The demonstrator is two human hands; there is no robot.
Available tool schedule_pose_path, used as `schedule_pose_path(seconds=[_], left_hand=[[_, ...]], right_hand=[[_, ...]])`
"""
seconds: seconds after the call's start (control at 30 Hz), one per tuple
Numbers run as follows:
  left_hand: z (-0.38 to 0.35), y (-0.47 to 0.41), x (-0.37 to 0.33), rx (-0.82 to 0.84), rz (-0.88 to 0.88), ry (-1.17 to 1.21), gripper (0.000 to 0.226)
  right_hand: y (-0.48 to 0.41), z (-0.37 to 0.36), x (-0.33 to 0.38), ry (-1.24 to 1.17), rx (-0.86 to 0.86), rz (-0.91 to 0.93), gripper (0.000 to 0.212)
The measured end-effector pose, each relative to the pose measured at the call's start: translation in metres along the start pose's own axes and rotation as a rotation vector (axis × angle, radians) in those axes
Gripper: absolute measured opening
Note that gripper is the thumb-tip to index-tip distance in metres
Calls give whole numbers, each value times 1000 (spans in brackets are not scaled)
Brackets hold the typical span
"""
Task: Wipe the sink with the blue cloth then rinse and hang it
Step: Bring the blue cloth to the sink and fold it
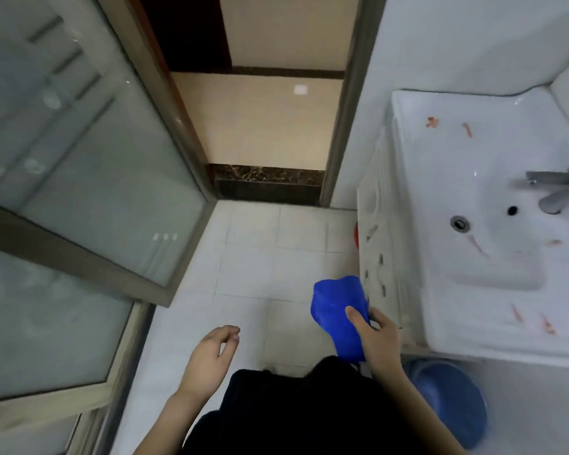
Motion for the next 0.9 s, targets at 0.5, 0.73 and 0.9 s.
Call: schedule_pose_path(seconds=[0.5, 0.73, 0.9], left_hand=[[71, -131, 20, -110, 156, 23, 23], [69, -277, -92, -81, 35, -50, 17], [81, -368, -177, -60, -101, -62, 21]], right_hand=[[-97, -95, 92, 66, 84, 40, 20], [-203, -106, 191, -7, 78, 90, 9], [-254, -110, 262, -74, 62, 117, 5]])
Point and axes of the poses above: each hand's wrist, its own y-axis away from the middle knuckle, its own z-axis out of the back of the hand, x = y × z, the point moved 5 cm from there along -y, towards the middle knuckle, and after that the axes turned 3 degrees about -x, right-handed, at the moved point
